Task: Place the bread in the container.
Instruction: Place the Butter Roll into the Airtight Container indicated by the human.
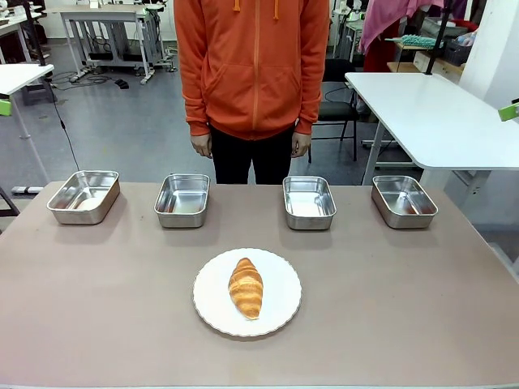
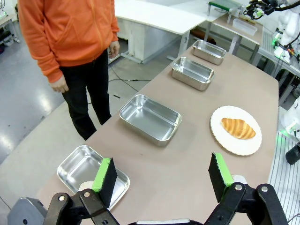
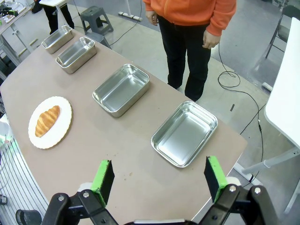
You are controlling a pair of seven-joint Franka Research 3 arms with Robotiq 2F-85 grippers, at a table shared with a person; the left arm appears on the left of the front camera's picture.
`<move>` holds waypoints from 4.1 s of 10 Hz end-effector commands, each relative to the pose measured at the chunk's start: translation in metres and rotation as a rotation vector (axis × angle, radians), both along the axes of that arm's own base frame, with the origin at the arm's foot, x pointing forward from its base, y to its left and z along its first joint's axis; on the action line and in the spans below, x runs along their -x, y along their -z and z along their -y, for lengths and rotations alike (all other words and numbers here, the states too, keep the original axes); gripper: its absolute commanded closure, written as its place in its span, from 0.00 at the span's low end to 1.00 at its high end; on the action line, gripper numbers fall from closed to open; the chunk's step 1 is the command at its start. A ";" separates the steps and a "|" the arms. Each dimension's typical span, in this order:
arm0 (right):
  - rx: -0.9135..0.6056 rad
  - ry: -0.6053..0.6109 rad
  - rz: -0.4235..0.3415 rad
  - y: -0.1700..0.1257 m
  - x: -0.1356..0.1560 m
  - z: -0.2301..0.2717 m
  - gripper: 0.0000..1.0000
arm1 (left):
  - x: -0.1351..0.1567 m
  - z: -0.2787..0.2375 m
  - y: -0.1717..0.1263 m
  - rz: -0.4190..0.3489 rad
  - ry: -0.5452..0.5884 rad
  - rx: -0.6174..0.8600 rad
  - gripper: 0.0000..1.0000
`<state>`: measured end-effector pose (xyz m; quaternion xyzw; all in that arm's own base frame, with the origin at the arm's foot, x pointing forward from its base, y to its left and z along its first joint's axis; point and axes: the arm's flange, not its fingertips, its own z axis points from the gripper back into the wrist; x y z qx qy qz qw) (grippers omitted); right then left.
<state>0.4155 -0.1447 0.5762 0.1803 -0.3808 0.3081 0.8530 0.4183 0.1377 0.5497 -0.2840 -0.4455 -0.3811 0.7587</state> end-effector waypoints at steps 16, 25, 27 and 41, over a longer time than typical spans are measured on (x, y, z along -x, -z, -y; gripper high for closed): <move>-0.019 -0.006 0.015 0.000 -0.001 -0.001 0.00 | 0.001 0.000 0.000 0.008 0.007 0.000 0.00; -0.019 -0.006 0.015 0.000 -0.001 -0.001 0.00 | 0.001 0.000 0.000 0.008 0.007 0.000 0.00; -0.019 -0.006 0.015 0.000 -0.001 -0.001 0.00 | 0.001 0.000 0.000 0.008 0.007 0.000 0.00; -0.019 -0.006 0.015 0.000 -0.001 -0.001 0.00 | 0.001 0.000 0.000 0.008 0.007 0.000 0.00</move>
